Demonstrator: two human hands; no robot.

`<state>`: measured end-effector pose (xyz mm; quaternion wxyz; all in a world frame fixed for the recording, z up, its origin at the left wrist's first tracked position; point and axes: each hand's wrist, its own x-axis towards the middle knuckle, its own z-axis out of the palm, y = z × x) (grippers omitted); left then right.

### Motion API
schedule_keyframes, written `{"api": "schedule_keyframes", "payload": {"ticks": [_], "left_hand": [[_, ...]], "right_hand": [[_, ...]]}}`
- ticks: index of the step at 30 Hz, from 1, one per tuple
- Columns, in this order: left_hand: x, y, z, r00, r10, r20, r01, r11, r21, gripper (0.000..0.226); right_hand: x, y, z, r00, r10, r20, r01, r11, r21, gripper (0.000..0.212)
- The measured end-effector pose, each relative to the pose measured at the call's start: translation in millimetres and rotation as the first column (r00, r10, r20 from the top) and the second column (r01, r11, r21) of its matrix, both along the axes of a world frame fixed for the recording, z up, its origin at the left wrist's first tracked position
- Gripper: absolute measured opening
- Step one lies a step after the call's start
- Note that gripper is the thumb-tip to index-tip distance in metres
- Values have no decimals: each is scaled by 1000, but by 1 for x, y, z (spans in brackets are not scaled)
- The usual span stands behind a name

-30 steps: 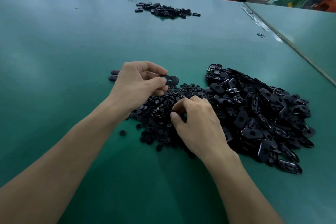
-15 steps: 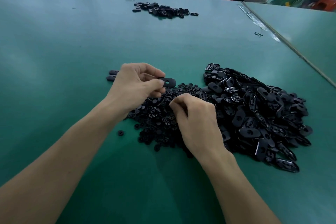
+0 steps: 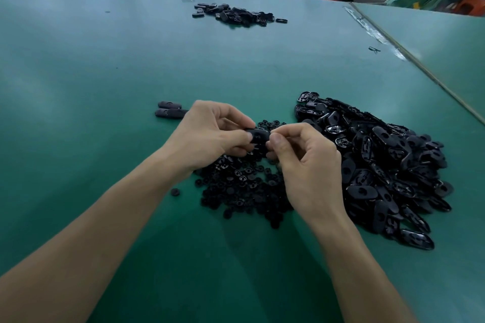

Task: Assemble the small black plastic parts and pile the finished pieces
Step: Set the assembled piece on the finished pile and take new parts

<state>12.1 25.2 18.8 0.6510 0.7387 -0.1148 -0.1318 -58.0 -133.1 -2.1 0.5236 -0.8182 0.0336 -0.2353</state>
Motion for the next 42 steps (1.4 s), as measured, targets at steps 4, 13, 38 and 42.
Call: {"api": "schedule_keyframes", "payload": {"ticks": [4, 13, 38, 42], "left_hand": [[-2, -2, 1, 1000, -29, -6, 29, 1000, 8, 15], [-5, -4, 2, 999, -36, -10, 36, 999, 2, 18], [-6, -7, -3, 993, -93, 72, 84, 989, 123, 21], [-5, -9, -6, 989, -97, 115, 74, 979, 190, 23]], "right_hand": [[0, 0, 0, 1000, -8, 10, 9, 996, -84, 9], [0, 0, 0, 1000, 17, -15, -18, 996, -83, 24], [1, -7, -4, 992, 9, -130, -1, 998, 57, 15], [0, -5, -4, 993, -12, -118, 17, 999, 37, 21]]}}
